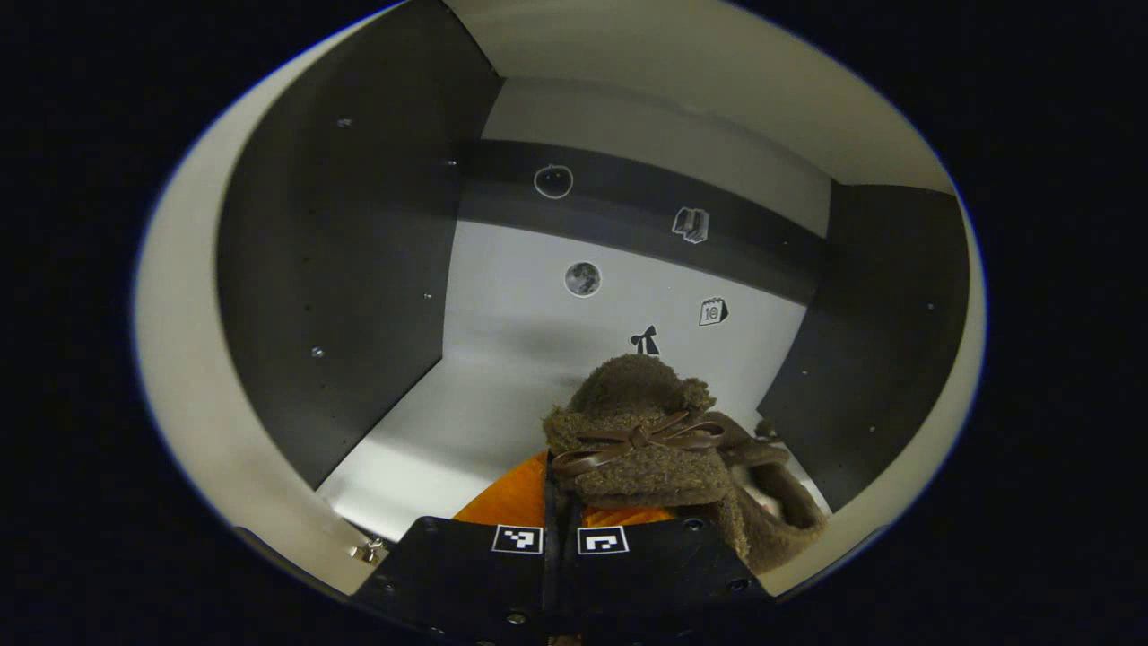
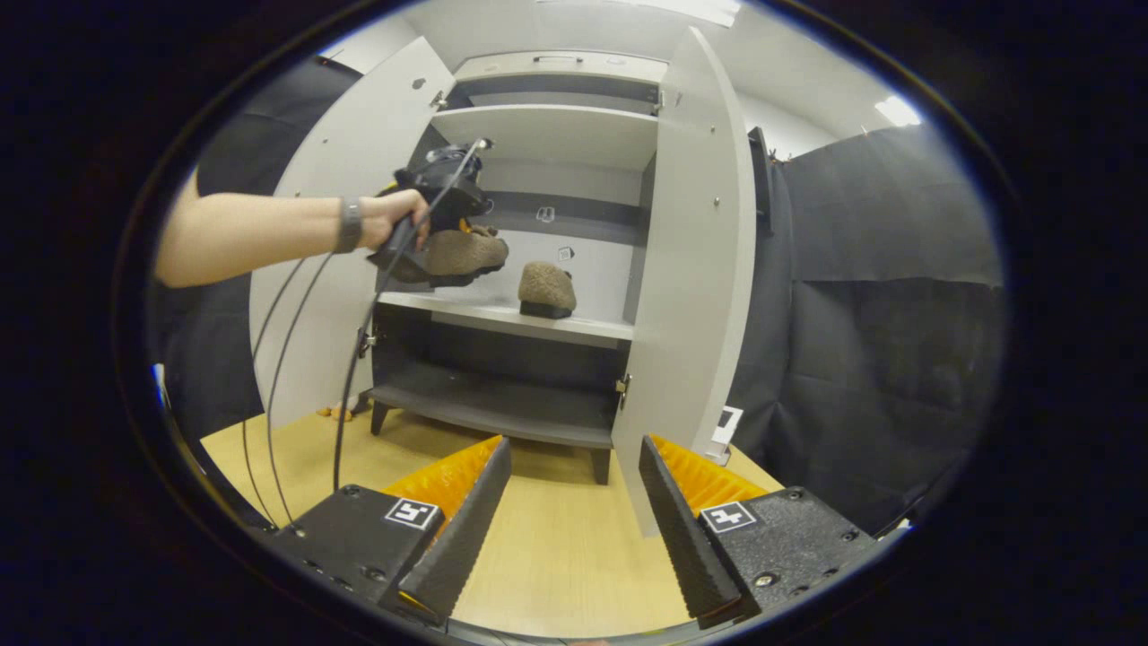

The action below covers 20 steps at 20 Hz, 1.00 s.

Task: Grab one shoe with the right hand and put it into the shoe cabinet, grab the other shoe with the left hand and put it into the shoe cabinet; then close the right door with the right hand and the left door with the left hand.

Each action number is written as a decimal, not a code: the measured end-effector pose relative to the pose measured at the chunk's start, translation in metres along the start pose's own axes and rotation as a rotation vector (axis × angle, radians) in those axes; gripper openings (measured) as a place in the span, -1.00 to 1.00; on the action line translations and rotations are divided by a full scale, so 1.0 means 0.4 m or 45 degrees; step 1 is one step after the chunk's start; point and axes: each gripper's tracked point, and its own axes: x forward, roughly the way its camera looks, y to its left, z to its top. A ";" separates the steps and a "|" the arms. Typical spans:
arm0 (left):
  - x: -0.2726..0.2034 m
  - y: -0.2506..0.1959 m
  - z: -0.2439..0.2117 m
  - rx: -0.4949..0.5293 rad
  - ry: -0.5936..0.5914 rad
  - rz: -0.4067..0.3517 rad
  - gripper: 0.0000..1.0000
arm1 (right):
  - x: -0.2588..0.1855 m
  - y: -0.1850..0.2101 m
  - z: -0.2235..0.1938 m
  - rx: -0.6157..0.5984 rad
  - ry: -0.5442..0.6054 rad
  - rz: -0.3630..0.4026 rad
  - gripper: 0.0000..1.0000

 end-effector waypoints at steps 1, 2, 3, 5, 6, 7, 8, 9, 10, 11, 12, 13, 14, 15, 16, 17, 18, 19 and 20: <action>0.033 0.002 0.000 0.012 0.039 0.010 -1.00 | -0.003 -0.003 0.001 -0.002 -0.001 -0.007 0.83; 0.054 0.008 -0.012 0.035 0.071 0.037 -1.00 | -0.005 -0.007 0.002 -0.003 -0.004 -0.018 0.83; 0.074 0.017 -0.026 0.051 0.102 0.060 -1.00 | -0.007 -0.013 -0.004 0.000 -0.002 -0.029 0.82; 0.105 0.027 -0.063 0.046 0.166 0.089 -1.00 | -0.008 -0.029 -0.014 0.010 0.010 -0.048 0.82; 0.114 0.032 -0.078 0.038 0.190 0.100 -0.77 | -0.007 -0.037 -0.014 0.015 0.011 -0.061 0.82; 0.115 0.035 -0.076 0.041 0.190 0.106 -1.00 | -0.007 -0.047 -0.016 0.020 0.011 -0.076 0.82; 0.122 0.035 -0.070 0.049 0.176 0.105 -1.00 | -0.006 -0.054 -0.018 0.025 0.013 -0.088 0.83; 0.119 0.032 -0.073 0.056 0.187 0.105 -1.00 | -0.003 -0.062 -0.023 0.032 0.018 -0.097 0.83; 0.119 0.035 -0.075 0.059 0.194 0.104 -0.99 | 0.000 -0.063 -0.028 0.040 0.025 -0.099 0.83; 0.121 0.032 -0.076 0.054 0.193 0.096 -0.94 | 0.004 -0.064 -0.035 0.048 0.033 -0.098 0.82; 0.117 0.033 -0.085 0.052 0.213 0.100 -0.87 | 0.005 -0.065 -0.038 0.050 0.039 -0.095 0.83; 0.110 0.043 -0.085 0.070 0.216 0.126 -0.53 | 0.006 -0.068 -0.041 0.047 0.038 -0.097 0.83; 0.101 0.045 -0.081 0.093 0.209 0.127 -0.41 | 0.006 -0.074 -0.039 0.039 0.034 -0.104 0.92; 0.087 0.042 -0.077 0.106 0.206 0.121 -0.22 | 0.005 -0.078 -0.040 0.033 0.030 -0.106 0.82; 0.072 0.035 -0.074 0.108 0.206 0.104 -0.10 | 0.004 -0.080 -0.042 0.030 0.031 -0.106 0.83; 0.056 0.029 -0.072 0.110 0.203 0.088 -0.07 | 0.002 -0.081 -0.046 0.030 0.035 -0.104 0.83; 0.036 0.023 -0.066 0.122 0.194 0.072 -0.04 | 0.002 -0.080 -0.051 0.033 0.041 -0.101 0.82; 0.012 0.020 -0.055 0.142 0.172 0.058 0.01 | 0.002 -0.078 -0.056 0.039 0.047 -0.096 0.83; -0.015 0.015 -0.040 0.168 0.142 0.046 0.07 | 0.001 -0.072 -0.060 0.047 0.054 -0.088 0.83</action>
